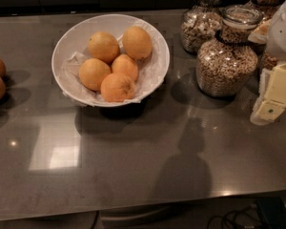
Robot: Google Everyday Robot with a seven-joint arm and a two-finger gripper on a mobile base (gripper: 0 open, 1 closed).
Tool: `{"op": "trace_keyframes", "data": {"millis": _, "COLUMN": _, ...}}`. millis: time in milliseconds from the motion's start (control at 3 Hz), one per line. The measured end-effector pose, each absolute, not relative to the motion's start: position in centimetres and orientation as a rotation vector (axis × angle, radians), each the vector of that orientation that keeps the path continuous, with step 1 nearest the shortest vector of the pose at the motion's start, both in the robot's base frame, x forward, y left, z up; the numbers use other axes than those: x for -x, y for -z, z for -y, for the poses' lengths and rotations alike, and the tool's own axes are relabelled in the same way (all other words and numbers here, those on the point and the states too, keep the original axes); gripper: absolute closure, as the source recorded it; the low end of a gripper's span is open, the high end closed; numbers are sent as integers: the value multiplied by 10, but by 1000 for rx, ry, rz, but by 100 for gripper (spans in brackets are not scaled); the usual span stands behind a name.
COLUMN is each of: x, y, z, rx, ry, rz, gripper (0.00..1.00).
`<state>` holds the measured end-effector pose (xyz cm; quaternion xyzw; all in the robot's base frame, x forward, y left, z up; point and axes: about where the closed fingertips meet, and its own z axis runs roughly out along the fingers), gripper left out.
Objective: Pick orange from white bowl
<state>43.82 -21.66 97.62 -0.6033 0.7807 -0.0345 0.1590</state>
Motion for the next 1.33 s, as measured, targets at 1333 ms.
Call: {"op": "trace_keyframes", "data": {"millis": 1333, "x": -499, "y": -990, "z": 156, "rx": 1844, "ry": 172, "rz": -1991, "gripper": 0}}
